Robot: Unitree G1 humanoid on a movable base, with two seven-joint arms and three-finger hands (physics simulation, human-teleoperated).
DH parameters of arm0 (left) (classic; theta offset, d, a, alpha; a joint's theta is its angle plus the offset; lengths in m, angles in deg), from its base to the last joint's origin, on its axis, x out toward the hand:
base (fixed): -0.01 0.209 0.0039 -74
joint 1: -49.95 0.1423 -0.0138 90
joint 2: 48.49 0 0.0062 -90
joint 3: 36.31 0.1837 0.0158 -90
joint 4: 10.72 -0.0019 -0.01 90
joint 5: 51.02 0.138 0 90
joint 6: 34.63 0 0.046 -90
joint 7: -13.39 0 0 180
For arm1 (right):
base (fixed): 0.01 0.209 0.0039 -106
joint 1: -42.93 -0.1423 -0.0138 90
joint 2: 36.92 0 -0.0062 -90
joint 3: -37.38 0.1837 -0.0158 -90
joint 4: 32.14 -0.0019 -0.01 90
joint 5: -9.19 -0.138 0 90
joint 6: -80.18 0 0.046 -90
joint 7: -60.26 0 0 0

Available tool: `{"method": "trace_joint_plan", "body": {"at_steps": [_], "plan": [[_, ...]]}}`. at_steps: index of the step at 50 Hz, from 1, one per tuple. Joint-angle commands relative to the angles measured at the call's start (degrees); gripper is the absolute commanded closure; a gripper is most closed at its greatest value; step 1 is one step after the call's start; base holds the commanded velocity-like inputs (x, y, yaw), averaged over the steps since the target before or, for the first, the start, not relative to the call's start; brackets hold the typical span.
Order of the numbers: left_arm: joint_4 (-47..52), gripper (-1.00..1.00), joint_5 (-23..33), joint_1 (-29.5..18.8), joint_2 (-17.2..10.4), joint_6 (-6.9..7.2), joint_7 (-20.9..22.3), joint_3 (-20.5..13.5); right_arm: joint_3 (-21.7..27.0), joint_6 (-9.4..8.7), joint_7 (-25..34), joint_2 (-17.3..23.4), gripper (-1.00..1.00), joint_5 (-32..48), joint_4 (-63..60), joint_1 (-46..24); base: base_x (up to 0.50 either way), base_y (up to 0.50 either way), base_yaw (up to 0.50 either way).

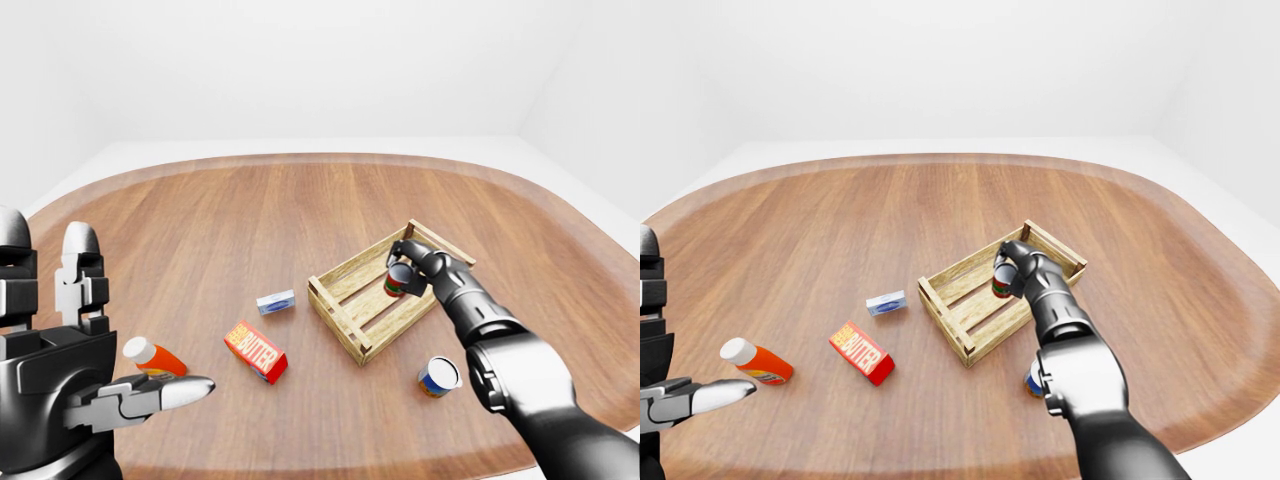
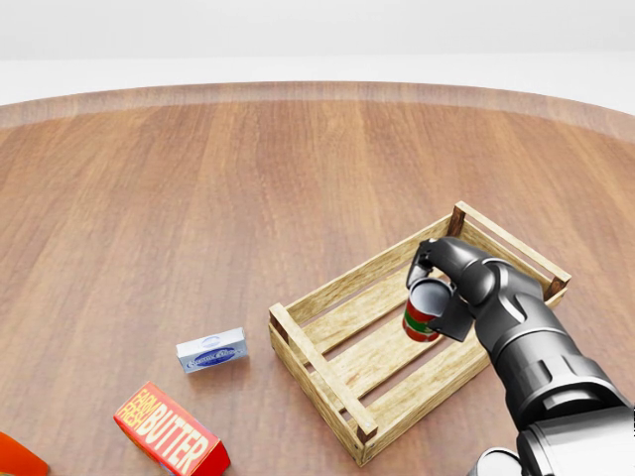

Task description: Pick up the tomato sauce, and put it in the wooden tray.

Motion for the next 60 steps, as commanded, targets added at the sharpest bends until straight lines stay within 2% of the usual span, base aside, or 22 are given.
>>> {"method": "trace_joint_plan", "body": {"at_steps": [1, 30, 41, 60], "plan": [[0.1, -0.98, 0.2, 0.2, 0.1, 0.00, 0.2, 0.2, -0.2, 0.00, 0.8, -0.7, 1.00, 2.3, 1.8, -1.9, 0.00, 0.00, 0.00], [0.5, -0.99, -0.1, 0.2, 0.2, 0.00, 0.2, -0.2, 0.1, 0.00, 5.1, -0.6, 1.00, 6.1, 3.6, -5.1, 0.00, 0.00, 0.00], [0.5, -0.98, -0.4, 0.0, 0.2, 0.00, 0.2, -0.5, 1.1, 0.00, 1.5, -0.5, 1.00, 4.8, 3.8, -4.9, 0.00, 0.00, 0.00], [0.1, -0.98, -0.4, -0.2, -0.1, 0.00, -0.1, -0.6, 1.2, 0.00, -1.3, -1.5, 1.00, 3.9, 4.4, -4.0, 0.00, 0.00, 0.00]]}}
